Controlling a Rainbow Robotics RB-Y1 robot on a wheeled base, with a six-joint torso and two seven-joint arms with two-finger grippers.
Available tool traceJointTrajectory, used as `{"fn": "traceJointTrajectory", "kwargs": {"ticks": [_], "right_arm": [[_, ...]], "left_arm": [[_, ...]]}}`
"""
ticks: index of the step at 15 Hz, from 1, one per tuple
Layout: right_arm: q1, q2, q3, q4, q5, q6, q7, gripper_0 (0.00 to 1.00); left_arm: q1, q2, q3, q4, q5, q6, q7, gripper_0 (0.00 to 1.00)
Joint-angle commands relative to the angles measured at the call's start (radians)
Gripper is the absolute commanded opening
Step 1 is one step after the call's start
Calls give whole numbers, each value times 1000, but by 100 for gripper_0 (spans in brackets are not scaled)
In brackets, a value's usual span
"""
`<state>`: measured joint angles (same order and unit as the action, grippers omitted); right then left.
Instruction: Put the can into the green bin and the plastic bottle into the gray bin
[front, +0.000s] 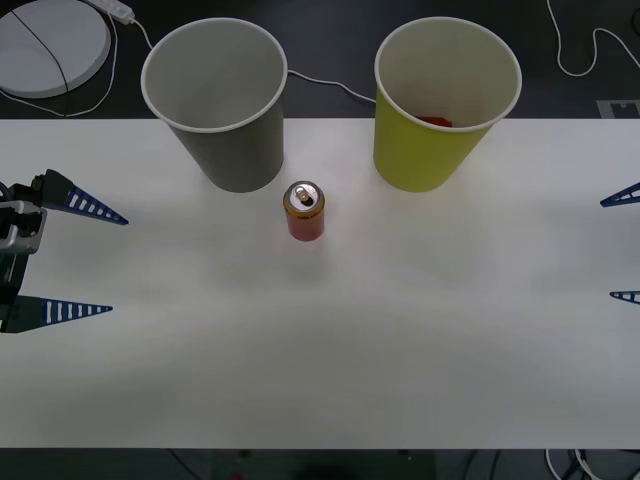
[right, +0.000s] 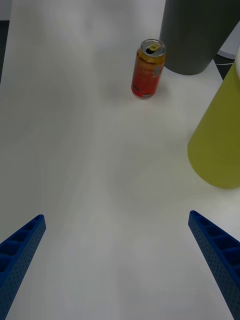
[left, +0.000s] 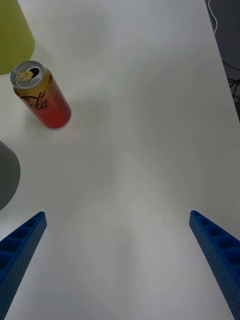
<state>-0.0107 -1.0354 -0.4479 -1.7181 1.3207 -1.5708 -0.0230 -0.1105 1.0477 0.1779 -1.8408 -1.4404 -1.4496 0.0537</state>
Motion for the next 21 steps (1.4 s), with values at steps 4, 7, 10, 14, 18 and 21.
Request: {"fn": "traceJointTrajectory", "kwargs": {"ticks": [4, 7, 10, 14, 18, 21], "right_arm": [[-3, 0, 0, 2, -6, 0, 0, 100], [-5, -58, 58, 3, -83, 0, 9, 100], [-5, -58, 74, 5, -90, 0, 9, 100], [-6, -54, 184, 5, -120, 74, 12, 100], [-5, 9, 236, 3, -129, 155, 26, 100], [-5, 69, 264, 5, -124, 201, 37, 100]], "left_arm": [[0, 0, 0, 0, 0, 0, 0, 100], [0, 0, 0, 0, 0, 0, 0, 100], [0, 0, 0, 0, 0, 0, 0, 100], [0, 0, 0, 0, 0, 0, 0, 100], [0, 0, 0, 0, 0, 0, 0, 100], [0, 0, 0, 0, 0, 0, 0, 100]]}}
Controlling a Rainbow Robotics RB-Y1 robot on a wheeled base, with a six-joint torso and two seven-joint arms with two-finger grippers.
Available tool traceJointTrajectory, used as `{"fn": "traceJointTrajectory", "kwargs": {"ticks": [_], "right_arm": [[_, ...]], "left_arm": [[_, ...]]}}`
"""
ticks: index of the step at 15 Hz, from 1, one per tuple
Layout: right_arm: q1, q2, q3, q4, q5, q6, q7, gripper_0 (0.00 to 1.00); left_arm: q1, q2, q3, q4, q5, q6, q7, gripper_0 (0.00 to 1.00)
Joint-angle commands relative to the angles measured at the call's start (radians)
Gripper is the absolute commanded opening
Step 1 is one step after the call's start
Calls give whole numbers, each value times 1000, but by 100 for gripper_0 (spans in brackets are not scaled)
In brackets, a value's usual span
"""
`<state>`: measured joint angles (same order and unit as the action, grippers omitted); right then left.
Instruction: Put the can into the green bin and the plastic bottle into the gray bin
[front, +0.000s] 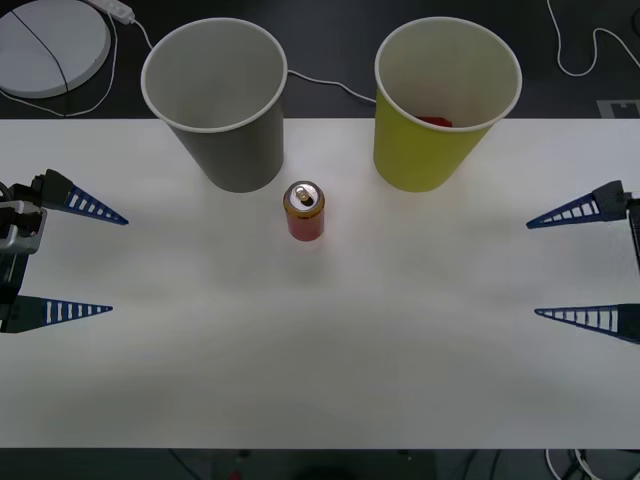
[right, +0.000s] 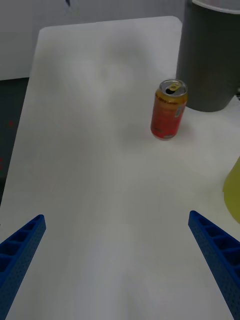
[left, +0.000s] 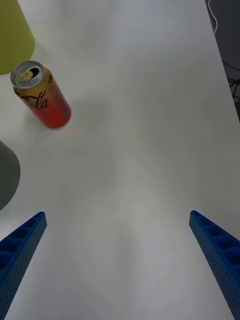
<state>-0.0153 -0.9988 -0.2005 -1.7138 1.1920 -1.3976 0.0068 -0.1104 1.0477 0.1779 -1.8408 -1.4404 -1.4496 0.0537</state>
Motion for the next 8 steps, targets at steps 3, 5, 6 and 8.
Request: {"fn": "traceJointTrajectory", "kwargs": {"ticks": [3, 5, 6, 8], "right_arm": [[2, 109, 19, 8, 38, 46, 18, 100], [2, 161, 19, 36, 43, 46, 32, 100], [2, 197, 19, 54, 43, 46, 41, 100], [2, 243, 21, 80, 43, 48, 59, 100]], "left_arm": [[0, 0, 0, 0, 0, 0, 0, 100], [0, 0, 0, 0, 0, 0, 0, 100], [0, 0, 0, 0, 0, 0, 0, 100], [0, 0, 0, 0, 0, 0, 0, 100]]}}
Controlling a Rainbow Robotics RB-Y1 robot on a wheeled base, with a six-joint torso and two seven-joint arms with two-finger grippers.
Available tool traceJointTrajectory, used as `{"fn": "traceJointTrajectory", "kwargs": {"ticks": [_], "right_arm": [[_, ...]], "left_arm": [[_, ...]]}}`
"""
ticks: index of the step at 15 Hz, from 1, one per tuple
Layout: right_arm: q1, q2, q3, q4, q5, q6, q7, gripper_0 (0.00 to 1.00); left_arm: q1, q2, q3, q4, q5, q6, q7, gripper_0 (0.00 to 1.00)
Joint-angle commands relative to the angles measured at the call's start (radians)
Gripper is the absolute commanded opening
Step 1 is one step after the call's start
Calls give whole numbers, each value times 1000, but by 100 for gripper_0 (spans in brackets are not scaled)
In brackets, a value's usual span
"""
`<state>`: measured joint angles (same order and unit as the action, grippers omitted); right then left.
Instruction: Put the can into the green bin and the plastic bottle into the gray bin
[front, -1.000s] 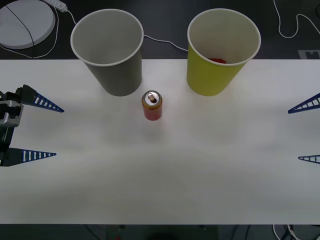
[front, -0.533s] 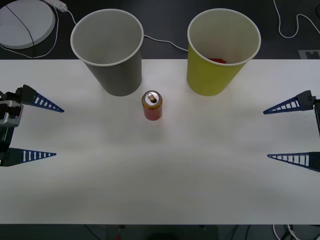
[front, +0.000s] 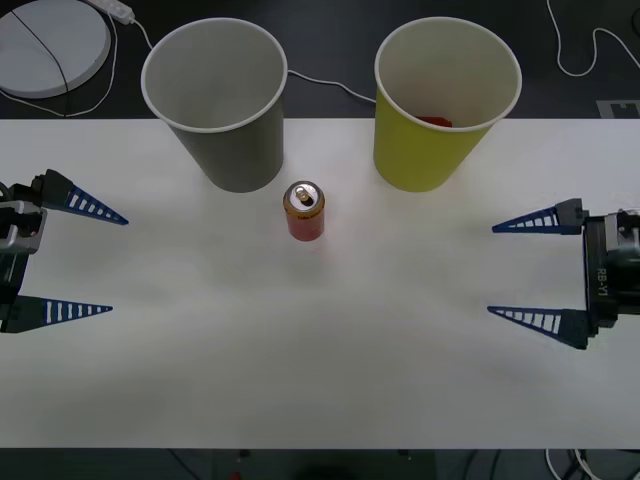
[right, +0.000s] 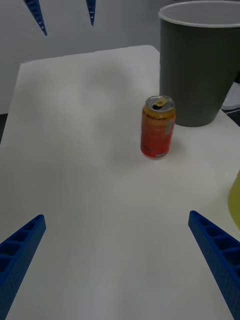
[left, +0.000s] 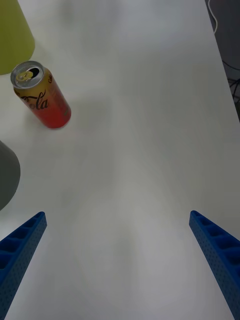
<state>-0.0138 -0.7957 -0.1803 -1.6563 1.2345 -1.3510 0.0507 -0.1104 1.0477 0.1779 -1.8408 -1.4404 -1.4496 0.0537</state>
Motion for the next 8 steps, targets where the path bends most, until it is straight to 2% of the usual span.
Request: {"fn": "traceJointTrajectory", "kwargs": {"ticks": [1, 5, 8], "right_arm": [[0, 67, 1, 33, 0, 4, 23, 100], [1, 147, 13, 78, 0, 41, 55, 100], [15, 158, 102, 78, -26, 184, 86, 100]], "left_arm": [[0, 0, 0, 0, 0, 0, 0, 100], [0, 0, 0, 0, 0, 0, 0, 100], [0, 0, 0, 0, 0, 0, 0, 100]]}}
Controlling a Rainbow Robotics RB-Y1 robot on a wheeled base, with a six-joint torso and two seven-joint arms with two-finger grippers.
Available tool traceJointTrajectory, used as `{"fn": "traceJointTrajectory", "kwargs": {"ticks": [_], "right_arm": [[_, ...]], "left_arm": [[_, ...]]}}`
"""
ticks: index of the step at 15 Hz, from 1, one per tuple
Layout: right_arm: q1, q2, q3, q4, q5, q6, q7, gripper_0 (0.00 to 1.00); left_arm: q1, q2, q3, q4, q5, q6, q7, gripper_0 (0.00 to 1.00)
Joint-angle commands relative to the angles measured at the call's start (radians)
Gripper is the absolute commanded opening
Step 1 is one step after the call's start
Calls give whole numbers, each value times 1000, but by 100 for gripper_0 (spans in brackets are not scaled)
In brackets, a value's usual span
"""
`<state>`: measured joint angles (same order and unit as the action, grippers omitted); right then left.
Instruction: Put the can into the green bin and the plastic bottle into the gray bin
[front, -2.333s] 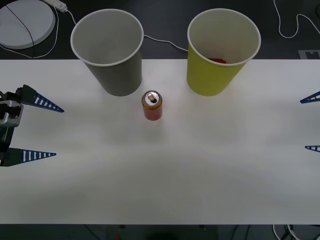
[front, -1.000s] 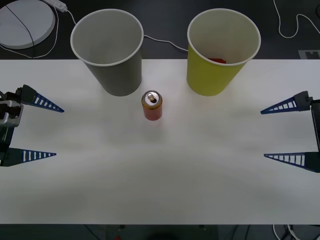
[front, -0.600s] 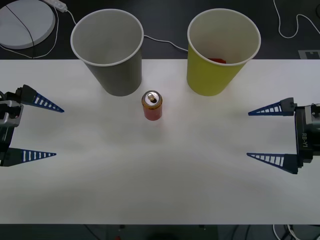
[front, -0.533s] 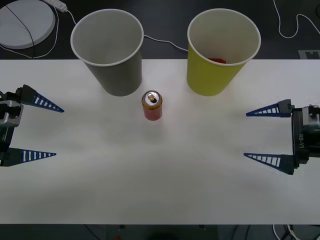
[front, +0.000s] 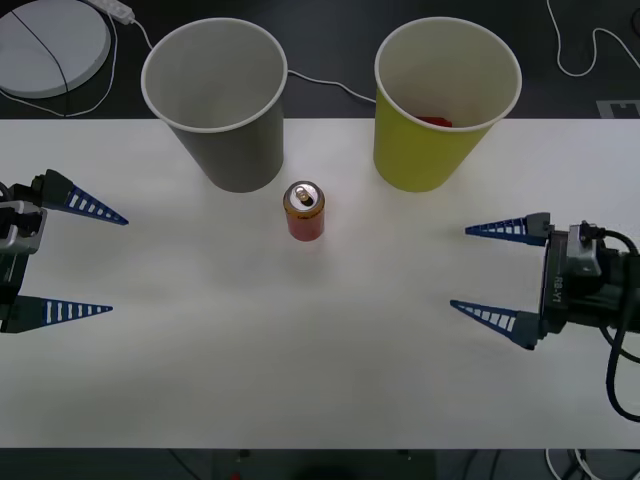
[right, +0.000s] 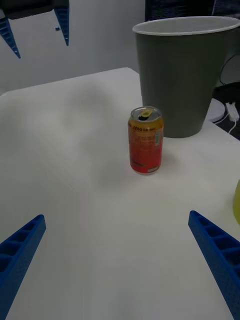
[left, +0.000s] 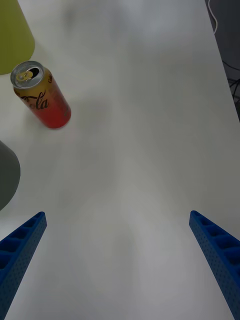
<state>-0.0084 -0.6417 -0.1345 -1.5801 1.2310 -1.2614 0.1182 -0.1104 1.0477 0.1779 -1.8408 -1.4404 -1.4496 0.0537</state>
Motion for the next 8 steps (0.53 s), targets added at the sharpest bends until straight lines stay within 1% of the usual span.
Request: {"fn": "traceJointTrajectory", "kwargs": {"ticks": [1, 2, 5, 8], "right_arm": [[16, 4, 93, 0, -38, 149, 28, 100], [22, 4, 142, 2, -59, 229, 40, 100], [24, 4, 253, 0, -116, 404, 66, 100], [13, 4, 358, -9, -183, 554, 90, 100]], "left_arm": [[0, 0, 0, 0, 0, 0, 0, 100], [0, 0, 0, 0, 0, 0, 0, 100], [0, 0, 0, 0, 0, 0, 0, 100], [0, 0, 0, 0, 0, 0, 0, 100]]}}
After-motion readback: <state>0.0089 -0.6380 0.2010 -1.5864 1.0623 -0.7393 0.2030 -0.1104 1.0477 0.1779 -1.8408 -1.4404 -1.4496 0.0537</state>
